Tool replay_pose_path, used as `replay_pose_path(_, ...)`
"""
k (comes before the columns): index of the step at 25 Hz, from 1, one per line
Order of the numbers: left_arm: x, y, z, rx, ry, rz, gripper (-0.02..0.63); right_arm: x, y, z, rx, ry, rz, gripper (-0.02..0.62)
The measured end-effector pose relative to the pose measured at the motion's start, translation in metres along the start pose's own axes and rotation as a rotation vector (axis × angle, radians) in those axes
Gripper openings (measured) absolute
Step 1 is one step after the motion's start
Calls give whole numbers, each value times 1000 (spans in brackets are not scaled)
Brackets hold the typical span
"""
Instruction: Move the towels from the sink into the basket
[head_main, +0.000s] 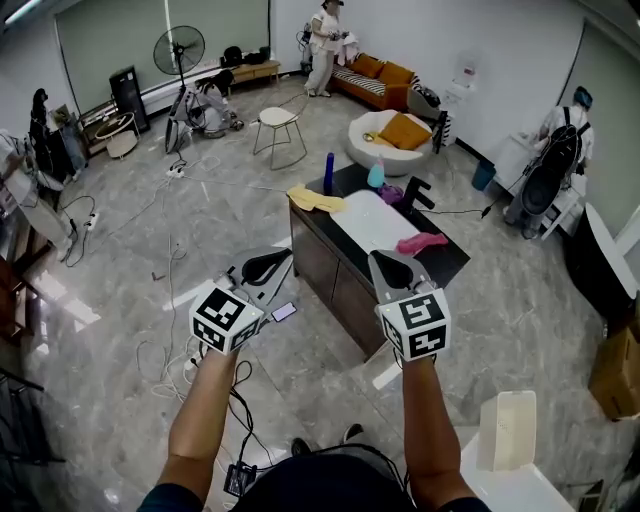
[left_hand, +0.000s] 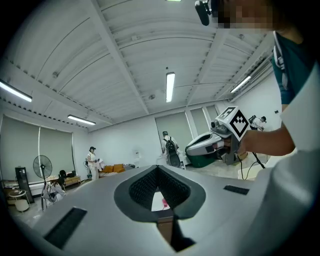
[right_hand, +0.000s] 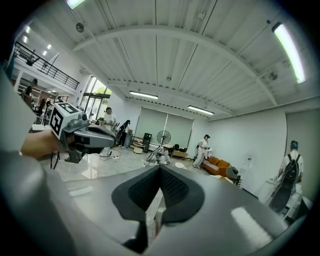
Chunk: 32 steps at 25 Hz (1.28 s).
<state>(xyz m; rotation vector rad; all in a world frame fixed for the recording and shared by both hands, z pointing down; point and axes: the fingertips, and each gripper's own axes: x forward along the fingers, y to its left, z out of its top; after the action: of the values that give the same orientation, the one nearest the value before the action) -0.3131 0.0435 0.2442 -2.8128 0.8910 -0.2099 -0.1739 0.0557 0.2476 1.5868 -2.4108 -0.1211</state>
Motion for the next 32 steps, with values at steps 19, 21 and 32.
replay_pose_path(19,115,55,-31,-30,89,70,5,107,-103,-27,66,-39,96,9)
replay_pose_path(21,133,63,-32,-33,98,80,6,123,-120,-28,69,-38,113,9)
replay_pose_path(32,204,98,-41,-40,136,128,5,182,-179,-41,83,-39,180,9)
